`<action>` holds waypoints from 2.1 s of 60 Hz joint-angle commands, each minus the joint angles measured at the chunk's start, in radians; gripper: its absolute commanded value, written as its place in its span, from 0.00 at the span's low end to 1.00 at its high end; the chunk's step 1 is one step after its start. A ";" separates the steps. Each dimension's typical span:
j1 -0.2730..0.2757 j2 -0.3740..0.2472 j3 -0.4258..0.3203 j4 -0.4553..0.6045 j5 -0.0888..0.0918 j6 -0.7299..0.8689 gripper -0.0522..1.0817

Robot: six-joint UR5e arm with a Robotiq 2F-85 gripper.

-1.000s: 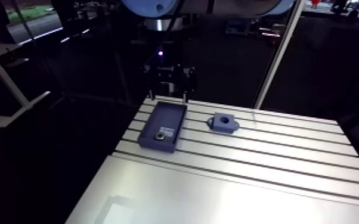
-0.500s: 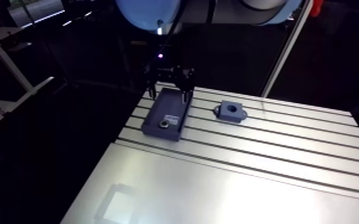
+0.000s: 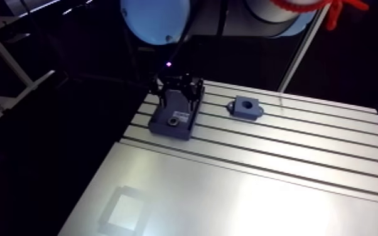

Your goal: Pick up the bearing and press it into the housing until flush.

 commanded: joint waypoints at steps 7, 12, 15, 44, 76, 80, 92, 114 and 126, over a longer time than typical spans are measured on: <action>0.012 0.020 0.007 -0.022 0.000 0.000 0.27; 0.015 0.022 0.007 -0.022 0.000 0.000 0.29; 0.017 0.023 0.007 -0.022 0.000 0.000 0.29; 0.023 0.051 0.007 -0.030 -0.001 0.002 0.29; 0.027 0.071 0.007 -0.059 0.000 -0.004 0.30; 0.027 0.071 0.009 -0.059 0.000 -0.004 0.30; 0.030 0.071 0.010 -0.059 0.000 -0.004 0.32; 0.032 0.077 0.015 -0.059 -0.003 -0.004 0.36; 0.032 0.077 0.015 -0.060 -0.003 -0.004 0.38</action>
